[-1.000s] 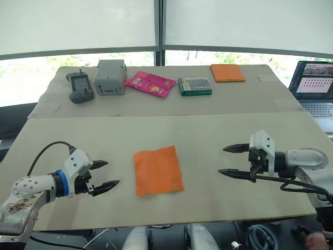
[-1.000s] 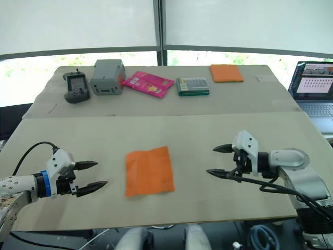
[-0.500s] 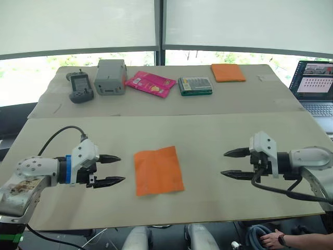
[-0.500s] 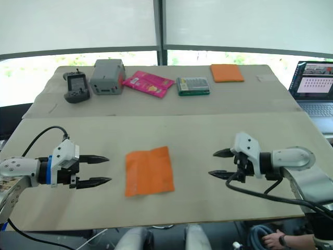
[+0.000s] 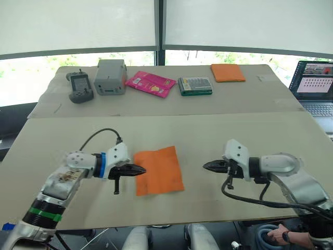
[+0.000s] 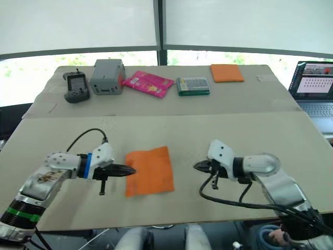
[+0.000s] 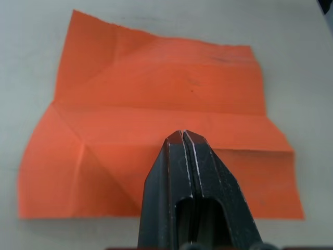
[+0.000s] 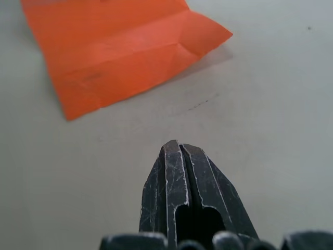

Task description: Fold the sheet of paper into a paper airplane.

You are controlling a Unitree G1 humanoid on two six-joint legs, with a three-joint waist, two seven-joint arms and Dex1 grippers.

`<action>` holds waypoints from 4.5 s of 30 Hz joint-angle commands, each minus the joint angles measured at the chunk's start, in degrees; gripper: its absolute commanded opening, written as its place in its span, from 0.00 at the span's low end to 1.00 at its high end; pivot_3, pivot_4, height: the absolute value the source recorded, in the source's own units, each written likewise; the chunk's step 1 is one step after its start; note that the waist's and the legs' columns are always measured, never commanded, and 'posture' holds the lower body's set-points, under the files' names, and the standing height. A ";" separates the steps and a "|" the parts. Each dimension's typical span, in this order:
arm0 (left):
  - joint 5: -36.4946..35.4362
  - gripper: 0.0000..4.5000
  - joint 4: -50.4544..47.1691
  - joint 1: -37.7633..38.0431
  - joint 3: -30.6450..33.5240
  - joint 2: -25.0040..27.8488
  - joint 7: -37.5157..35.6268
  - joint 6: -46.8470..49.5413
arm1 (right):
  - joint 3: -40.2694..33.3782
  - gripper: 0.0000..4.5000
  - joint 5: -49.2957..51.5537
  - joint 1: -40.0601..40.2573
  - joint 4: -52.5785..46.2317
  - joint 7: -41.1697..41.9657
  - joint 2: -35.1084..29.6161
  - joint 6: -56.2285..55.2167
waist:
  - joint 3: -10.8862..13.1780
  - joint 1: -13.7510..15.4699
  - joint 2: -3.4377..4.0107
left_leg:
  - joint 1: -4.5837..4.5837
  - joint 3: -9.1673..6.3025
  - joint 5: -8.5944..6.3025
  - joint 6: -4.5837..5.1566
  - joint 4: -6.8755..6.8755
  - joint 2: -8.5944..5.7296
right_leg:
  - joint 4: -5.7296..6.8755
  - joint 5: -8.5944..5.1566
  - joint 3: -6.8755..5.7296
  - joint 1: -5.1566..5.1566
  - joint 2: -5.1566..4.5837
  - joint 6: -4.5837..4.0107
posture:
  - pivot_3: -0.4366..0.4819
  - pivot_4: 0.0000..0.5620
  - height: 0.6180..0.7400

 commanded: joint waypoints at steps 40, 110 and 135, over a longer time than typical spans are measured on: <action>0.84 0.00 -4.37 5.93 5.12 -1.42 10.67 5.47 | 10.14 0.00 -5.14 -18.59 22.08 5.04 22.59 -9.57 | -0.12 -0.54 0.10 | 0.37 -0.14 0.00 0.00 -0.04 0.19 | 0.10 0.00 -0.06 0.29 -0.02 -0.01 | 0.48 0.27 1.00; -19.80 0.00 -12.04 9.78 26.04 1.12 14.74 19.11 | 16.62 0.00 -16.90 -26.52 46.27 1.49 37.99 -21.63 | -0.10 -1.63 0.10 | 0.08 -0.18 -0.03 -0.08 -0.14 0.21 | 0.14 0.03 -0.14 -0.10 -0.13 -0.04 | 0.48 0.27 1.00; -2.43 0.00 0.29 9.75 8.39 2.31 7.25 0.75 | 4.72 0.00 -10.37 -31.76 51.33 -1.83 38.76 -24.90 | -0.10 -2.28 0.11 | 0.10 -0.13 -0.03 -0.10 -0.16 0.21 | 0.15 0.02 -0.11 -0.10 -0.11 -0.06 | 0.48 0.27 1.00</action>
